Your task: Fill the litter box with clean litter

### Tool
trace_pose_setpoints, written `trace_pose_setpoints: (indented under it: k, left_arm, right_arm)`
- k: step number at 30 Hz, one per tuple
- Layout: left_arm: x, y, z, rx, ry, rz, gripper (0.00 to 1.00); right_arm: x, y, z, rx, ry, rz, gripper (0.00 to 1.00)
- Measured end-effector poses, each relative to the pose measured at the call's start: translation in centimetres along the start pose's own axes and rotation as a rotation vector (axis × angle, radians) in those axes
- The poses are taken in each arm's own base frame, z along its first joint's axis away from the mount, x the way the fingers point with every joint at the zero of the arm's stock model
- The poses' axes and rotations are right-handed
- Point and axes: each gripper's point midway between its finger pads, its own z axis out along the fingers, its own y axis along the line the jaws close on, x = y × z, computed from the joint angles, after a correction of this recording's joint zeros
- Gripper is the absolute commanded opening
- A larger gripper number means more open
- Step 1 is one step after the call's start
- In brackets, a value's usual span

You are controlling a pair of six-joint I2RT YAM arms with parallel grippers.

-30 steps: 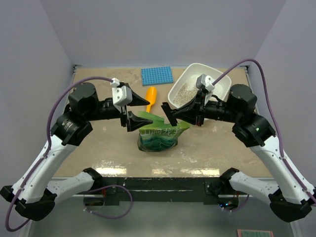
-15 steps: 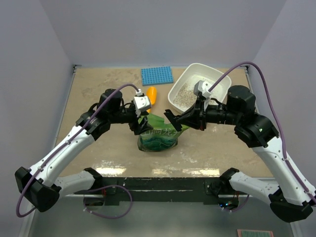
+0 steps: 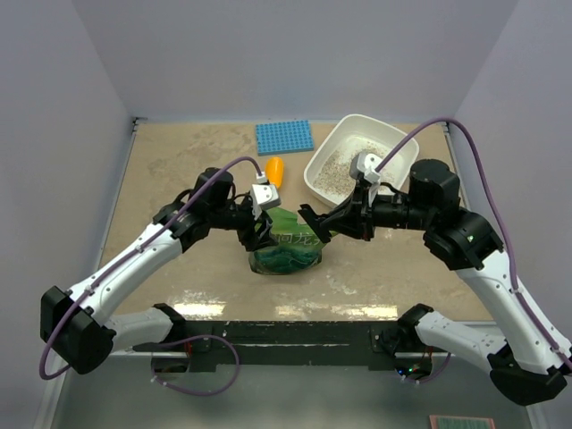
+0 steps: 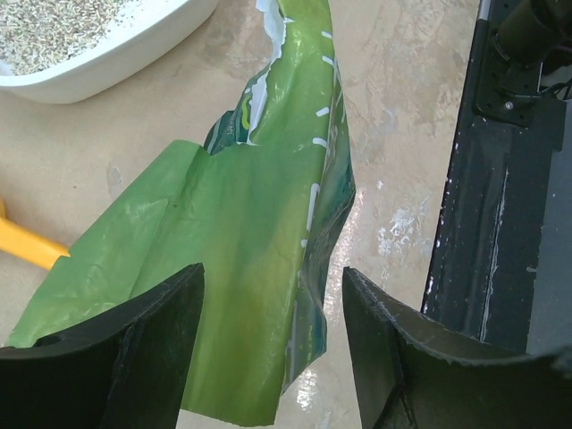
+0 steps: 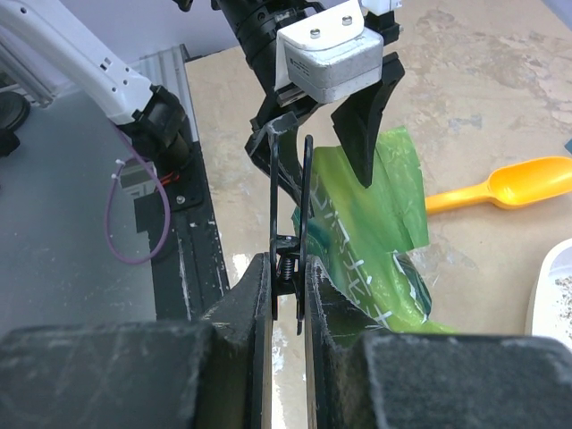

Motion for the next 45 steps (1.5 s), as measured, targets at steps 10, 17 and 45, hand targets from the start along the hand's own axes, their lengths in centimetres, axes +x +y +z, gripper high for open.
trace_pose_setpoints:
  k: [10, 17, 45]
  left_arm:
    - [1.1, 0.3, 0.7, 0.004, 0.013, 0.018, 0.17]
    - [1.4, 0.3, 0.9, 0.007, 0.007, 0.049, 0.0]
    - [1.5, -0.3, 0.4, -0.023, -0.065, 0.123, 0.0]
  right_arm:
    - [0.5, -0.6, 0.8, -0.001, 0.015, 0.011, 0.0]
    - [3.4, -1.8, 2.5, -0.005, 0.065, 0.043, 0.0]
    - [7.1, -3.1, 7.8, -0.328, 0.059, -0.369, 0.0]
